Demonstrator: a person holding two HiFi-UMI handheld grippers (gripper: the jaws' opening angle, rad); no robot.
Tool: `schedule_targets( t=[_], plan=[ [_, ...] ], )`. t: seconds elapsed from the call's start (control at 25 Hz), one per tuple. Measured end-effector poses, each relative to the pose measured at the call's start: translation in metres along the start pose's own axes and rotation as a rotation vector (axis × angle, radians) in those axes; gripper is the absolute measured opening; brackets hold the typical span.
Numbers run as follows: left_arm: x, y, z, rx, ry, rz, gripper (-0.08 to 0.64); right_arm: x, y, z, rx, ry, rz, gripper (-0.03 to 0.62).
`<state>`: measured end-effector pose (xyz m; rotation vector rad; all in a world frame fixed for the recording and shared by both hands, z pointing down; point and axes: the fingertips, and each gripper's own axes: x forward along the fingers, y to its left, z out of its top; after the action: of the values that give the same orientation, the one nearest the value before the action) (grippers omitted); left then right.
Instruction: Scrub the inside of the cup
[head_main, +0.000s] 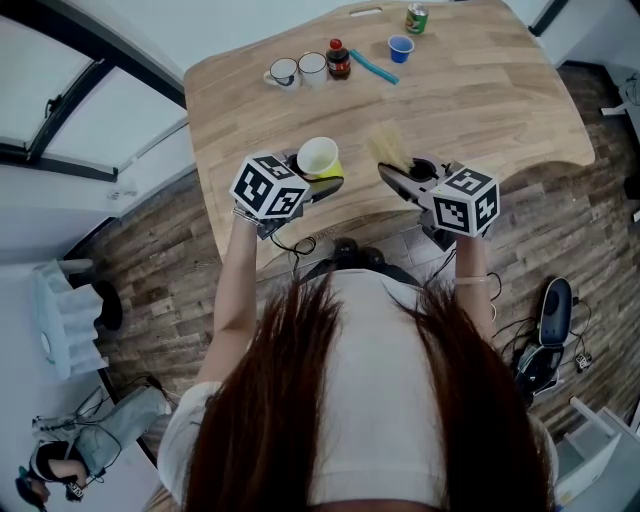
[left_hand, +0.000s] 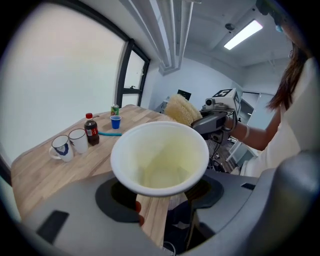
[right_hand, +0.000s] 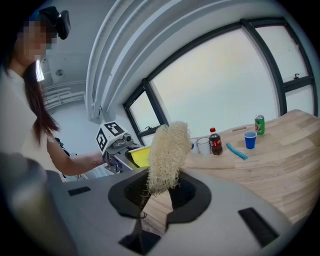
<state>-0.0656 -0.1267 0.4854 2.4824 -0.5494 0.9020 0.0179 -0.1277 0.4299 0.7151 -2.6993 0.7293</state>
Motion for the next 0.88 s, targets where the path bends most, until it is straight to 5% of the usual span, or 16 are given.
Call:
schedule_targets(
  t=[0.88],
  plan=[
    [-0.014,0.039,-0.021,-0.037,0.019,0.283,0.255,0.003,-0.021,-0.010,0.052,0.016,-0.136,0.081]
  ],
)
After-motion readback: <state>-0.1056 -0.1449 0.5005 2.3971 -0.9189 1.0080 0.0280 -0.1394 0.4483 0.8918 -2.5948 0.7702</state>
